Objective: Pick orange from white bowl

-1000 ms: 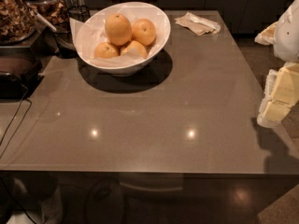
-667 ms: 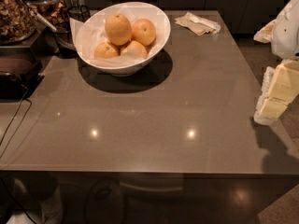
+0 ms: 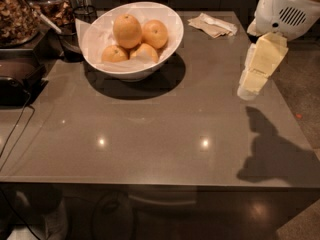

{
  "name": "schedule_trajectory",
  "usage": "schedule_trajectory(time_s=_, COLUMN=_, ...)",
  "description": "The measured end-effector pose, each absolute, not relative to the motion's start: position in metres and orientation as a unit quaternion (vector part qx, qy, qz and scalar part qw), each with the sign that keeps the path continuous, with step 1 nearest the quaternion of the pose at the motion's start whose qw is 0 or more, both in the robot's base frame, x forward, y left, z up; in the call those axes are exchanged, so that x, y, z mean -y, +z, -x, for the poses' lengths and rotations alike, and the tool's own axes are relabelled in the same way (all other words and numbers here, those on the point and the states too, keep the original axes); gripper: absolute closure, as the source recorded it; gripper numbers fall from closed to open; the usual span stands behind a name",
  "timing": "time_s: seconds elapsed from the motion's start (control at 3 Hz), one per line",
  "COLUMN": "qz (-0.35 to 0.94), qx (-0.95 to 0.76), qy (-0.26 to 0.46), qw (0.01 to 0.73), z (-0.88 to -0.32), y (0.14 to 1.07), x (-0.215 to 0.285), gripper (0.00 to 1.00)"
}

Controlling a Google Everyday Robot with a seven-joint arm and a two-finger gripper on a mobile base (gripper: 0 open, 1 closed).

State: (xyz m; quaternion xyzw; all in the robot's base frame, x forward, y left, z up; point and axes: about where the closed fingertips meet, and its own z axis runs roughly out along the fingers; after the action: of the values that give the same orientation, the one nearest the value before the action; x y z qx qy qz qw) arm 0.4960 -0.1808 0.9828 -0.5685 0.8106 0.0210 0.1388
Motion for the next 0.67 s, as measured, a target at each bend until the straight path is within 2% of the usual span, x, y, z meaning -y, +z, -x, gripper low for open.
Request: schedule_trajectory(time_s=0.67, qz=0.578, qx=-0.799, qy=0.034, qw=0.163, z=-0.5239, y=0.9904, x=0.1555, gripper=0.00)
